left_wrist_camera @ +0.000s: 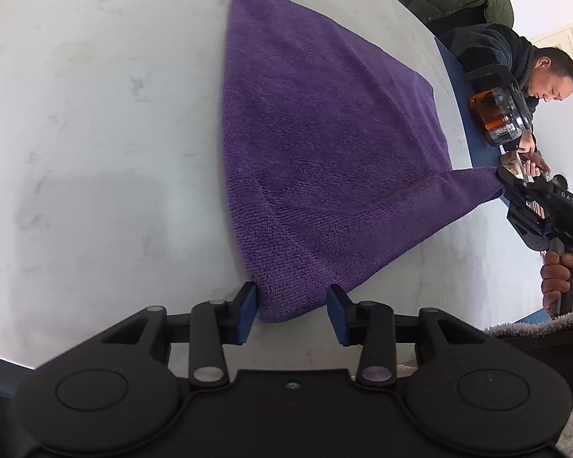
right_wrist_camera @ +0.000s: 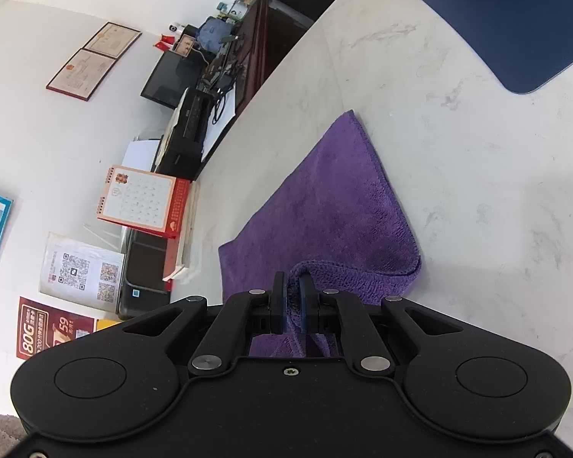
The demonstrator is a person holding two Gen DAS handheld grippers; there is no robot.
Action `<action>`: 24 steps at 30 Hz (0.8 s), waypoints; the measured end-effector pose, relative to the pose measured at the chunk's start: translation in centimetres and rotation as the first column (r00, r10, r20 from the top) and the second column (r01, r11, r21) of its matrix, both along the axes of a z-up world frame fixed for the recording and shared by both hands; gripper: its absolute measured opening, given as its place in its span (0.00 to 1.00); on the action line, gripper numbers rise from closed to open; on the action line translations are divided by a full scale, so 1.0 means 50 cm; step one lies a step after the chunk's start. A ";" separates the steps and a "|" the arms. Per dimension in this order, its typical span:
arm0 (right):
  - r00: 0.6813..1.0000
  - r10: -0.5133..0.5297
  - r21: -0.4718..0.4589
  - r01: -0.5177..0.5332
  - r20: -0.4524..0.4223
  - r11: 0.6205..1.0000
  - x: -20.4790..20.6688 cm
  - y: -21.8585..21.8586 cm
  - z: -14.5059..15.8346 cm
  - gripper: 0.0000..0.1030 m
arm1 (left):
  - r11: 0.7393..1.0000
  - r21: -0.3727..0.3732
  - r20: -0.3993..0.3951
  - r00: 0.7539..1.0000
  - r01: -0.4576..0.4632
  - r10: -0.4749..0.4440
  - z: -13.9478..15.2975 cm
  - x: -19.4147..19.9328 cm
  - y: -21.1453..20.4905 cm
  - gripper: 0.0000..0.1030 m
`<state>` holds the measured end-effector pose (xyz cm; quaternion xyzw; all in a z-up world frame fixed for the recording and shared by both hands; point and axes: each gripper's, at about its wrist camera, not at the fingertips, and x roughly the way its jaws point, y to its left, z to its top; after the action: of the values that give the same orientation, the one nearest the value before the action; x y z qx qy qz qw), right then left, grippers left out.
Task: Fold towel
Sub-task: 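Lift the pinched towel edge with both grippers and fold it over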
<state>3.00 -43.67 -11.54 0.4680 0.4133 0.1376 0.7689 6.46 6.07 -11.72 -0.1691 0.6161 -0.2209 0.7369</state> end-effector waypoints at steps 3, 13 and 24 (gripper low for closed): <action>1.000 -0.006 0.003 0.006 0.005 1.000 -0.010 -0.002 0.000 0.06 | 1.000 0.019 0.002 1.000 -0.021 0.021 -0.003 -0.003 0.000 0.10; 0.999 -0.030 0.010 0.029 0.024 1.000 -0.029 -0.003 0.003 0.06 | 0.975 -0.178 0.072 0.986 -0.135 0.150 0.047 0.020 0.033 0.05; 0.996 -0.053 0.020 0.052 0.069 0.998 -0.010 -0.002 0.026 0.06 | 0.950 -0.267 0.119 0.972 -0.165 0.202 0.077 0.073 0.044 0.04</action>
<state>2.48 -43.75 -10.26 0.4804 0.3727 0.1372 0.7820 10.12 8.27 -7.85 -0.3025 0.5091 -0.2403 0.7691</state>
